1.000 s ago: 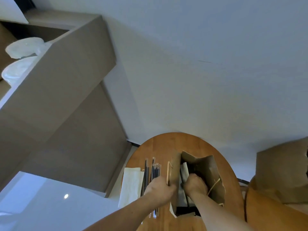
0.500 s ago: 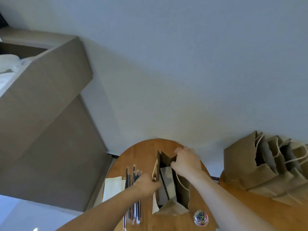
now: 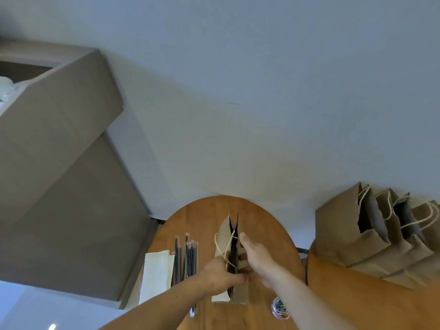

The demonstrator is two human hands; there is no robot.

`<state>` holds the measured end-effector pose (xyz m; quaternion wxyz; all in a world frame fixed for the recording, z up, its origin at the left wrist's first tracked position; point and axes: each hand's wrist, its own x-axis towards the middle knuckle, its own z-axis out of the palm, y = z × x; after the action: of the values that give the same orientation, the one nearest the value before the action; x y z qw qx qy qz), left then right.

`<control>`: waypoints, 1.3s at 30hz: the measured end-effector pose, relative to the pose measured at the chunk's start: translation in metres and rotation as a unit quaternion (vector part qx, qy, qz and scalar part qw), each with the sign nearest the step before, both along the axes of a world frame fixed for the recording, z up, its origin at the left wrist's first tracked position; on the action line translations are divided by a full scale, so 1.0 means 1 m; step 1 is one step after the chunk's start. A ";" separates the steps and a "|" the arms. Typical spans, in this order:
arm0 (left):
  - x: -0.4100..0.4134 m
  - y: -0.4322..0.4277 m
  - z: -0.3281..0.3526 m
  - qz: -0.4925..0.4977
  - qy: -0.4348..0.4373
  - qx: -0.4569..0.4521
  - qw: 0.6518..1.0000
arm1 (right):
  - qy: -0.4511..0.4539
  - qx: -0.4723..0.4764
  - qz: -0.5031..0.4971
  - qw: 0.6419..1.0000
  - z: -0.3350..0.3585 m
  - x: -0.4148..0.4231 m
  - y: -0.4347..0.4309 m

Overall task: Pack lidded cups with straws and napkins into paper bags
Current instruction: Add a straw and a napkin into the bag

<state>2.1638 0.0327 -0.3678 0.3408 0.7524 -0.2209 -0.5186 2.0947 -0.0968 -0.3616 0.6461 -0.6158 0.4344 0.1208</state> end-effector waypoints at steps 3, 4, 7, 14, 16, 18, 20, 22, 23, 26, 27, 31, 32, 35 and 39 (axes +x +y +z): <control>-0.009 -0.010 -0.005 0.051 -0.053 0.011 0.997 | -0.025 -0.005 0.005 1.000 -0.003 0.000 0.003; -0.011 -0.013 -0.006 0.056 -0.088 0.031 0.994 | -0.030 -0.008 0.013 0.999 -0.004 -0.001 0.003; -0.010 -0.020 -0.010 0.059 -0.183 0.107 0.976 | -0.051 -0.021 0.039 0.998 -0.005 -0.007 -0.001; 0.014 -0.023 -0.007 0.020 -0.237 0.126 0.963 | -0.110 -0.380 0.215 0.893 -0.009 -0.013 -0.038; 0.022 -0.028 -0.005 -0.012 -0.249 0.127 0.960 | -0.131 -0.458 0.242 0.845 -0.012 -0.012 -0.050; 0.030 -0.032 -0.003 -0.053 -0.254 0.125 0.957 | -0.126 -0.515 0.287 0.798 -0.014 -0.012 -0.060; 0.038 -0.036 0.001 -0.099 -0.261 0.121 0.953 | -0.102 -0.545 0.317 0.769 -0.014 -0.009 -0.067; 0.047 -0.041 0.007 -0.120 -0.282 0.113 0.945 | -0.061 -0.568 0.332 0.750 -0.011 -0.007 -0.074; 0.052 -0.043 0.011 -0.119 -0.303 0.110 0.939 | -0.042 -0.570 0.333 0.750 -0.010 -0.006 -0.076; 0.059 -0.049 0.015 -0.091 -0.355 0.098 0.925 | -0.021 -0.564 0.320 0.761 -0.013 -0.006 -0.080; 0.059 -0.050 0.014 -0.083 -0.361 0.098 0.924 | -0.021 -0.563 0.315 0.764 -0.014 -0.007 -0.080; 0.051 -0.047 0.004 -0.063 -0.367 0.088 0.924 | -0.056 -0.535 0.317 0.781 -0.019 -0.012 -0.083; 0.050 -0.046 0.003 -0.059 -0.361 0.080 0.927 | -0.083 -0.524 0.310 0.789 -0.019 -0.015 -0.086; 0.053 -0.044 0.001 -0.056 -0.350 0.064 0.933 | -0.157 -0.513 0.205 0.818 -0.022 -0.036 -0.096; 0.053 -0.041 -0.006 -0.046 -0.348 0.059 0.935 | -0.093 -0.462 0.043 0.881 -0.047 -0.073 -0.101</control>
<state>2.2169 -0.0087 -0.3738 0.1735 0.8934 -0.3289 -0.2519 2.0214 -0.1974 -0.4083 0.3194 -0.8711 0.3519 -0.1238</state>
